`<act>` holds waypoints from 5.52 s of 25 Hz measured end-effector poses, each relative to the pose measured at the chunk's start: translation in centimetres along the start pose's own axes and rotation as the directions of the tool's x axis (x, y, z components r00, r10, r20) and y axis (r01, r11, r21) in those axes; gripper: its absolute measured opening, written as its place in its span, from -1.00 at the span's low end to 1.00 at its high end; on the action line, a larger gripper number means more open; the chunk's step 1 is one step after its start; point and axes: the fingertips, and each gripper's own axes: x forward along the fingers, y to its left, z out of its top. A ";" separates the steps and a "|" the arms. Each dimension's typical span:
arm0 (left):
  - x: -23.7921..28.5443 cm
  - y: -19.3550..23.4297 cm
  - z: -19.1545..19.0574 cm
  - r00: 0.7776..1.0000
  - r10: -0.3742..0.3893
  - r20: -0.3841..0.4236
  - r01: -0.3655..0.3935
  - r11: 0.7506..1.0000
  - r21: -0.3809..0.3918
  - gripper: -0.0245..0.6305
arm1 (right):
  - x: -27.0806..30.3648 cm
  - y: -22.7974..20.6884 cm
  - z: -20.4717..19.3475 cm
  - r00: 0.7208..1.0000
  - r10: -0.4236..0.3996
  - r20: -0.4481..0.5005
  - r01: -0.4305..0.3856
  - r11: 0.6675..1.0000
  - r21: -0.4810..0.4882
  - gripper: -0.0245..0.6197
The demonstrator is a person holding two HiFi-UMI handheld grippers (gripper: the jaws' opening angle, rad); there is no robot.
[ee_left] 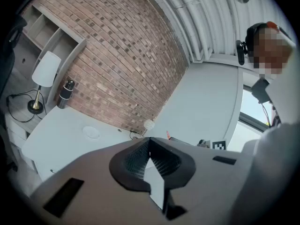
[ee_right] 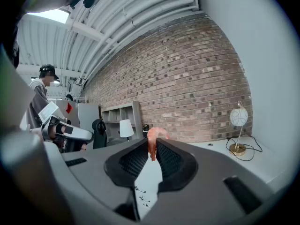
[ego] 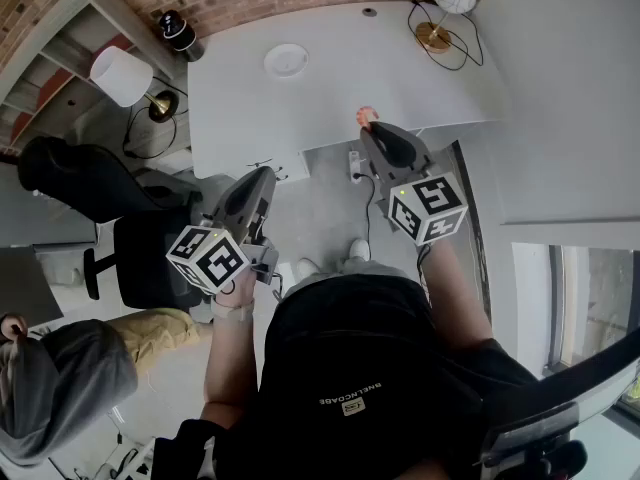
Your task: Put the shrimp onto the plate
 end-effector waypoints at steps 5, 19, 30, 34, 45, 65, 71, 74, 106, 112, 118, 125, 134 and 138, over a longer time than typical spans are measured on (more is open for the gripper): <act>0.8 -1.2 -0.6 1.000 0.005 0.004 -0.005 1.000 0.003 -0.92 | -1.3 -0.9 0.3 0.999 0.017 0.036 -0.018 0.999 0.031 -0.76; 0.1 -1.4 -1.8 1.000 0.009 -0.001 -0.009 1.000 -0.024 -0.92 | -2.3 -1.1 0.4 0.995 0.011 0.099 -0.023 0.993 0.119 -0.76; -0.7 -0.9 -2.5 1.000 0.027 -0.007 -0.028 0.999 -0.036 -0.92 | -2.5 -1.2 -1.1 0.997 0.000 0.083 -0.013 0.988 0.156 -0.76; 0.2 -1.3 -3.4 0.999 0.047 -0.007 -0.048 0.998 -0.040 -0.92 | -2.9 -2.0 -1.4 0.995 0.027 0.096 -0.041 0.988 0.151 -0.76; 1.4 -2.3 -3.7 0.998 0.055 -0.006 -0.055 0.997 -0.049 -0.92 | -3.7 -3.3 -1.0 0.993 0.043 0.109 -0.060 0.986 0.157 -0.76; 5.2 -4.7 -5.3 0.988 0.156 0.023 -0.155 0.987 -0.043 -0.92 | -4.6 -9.2 -2.0 0.988 0.108 0.109 -0.124 0.980 0.155 -0.76; 6.4 -4.5 -5.1 0.988 0.150 0.023 -0.149 0.988 -0.040 -0.92 | -4.7 -10.4 -2.0 0.989 0.093 0.112 -0.110 0.982 0.156 -0.76; 7.1 -4.2 -5.1 0.990 0.137 0.019 -0.136 0.990 -0.040 -0.92 | -4.5 -11.0 -2.2 0.991 0.080 0.109 -0.097 0.983 0.158 -0.76; 12.3 11.4 6.0 1.000 0.002 -0.028 -0.005 0.995 -0.101 -0.92 | 12.3 -10.5 1.3 0.997 -0.055 0.049 0.047 0.989 0.143 -0.76; 11.8 14.2 7.5 0.999 -0.026 -0.038 0.021 0.993 -0.120 -0.92 | 14.5 -9.3 1.6 0.995 -0.089 0.037 0.083 0.985 0.150 -0.76; 11.1 16.6 8.3 0.998 -0.051 -0.041 0.045 0.991 -0.127 -0.92 | 15.6 -8.3 1.7 0.991 -0.130 0.035 0.124 0.982 0.141 -0.76; 10.5 18.0 9.2 0.997 -0.072 -0.039 0.066 0.987 -0.144 -0.92 | 16.9 -6.9 1.9 0.989 -0.146 0.013 0.143 0.983 0.119 -0.76; 10.1 18.6 8.7 0.997 -0.060 -0.042 0.052 0.985 -0.165 -0.92 | 17.9 -6.4 1.9 0.991 -0.131 0.000 0.130 0.984 0.120 -0.76; 10.1 19.3 8.9 0.998 -0.041 -0.049 0.032 0.986 -0.163 -0.92 | 18.8 -6.3 1.6 0.993 -0.116 0.000 0.116 0.986 0.121 -0.76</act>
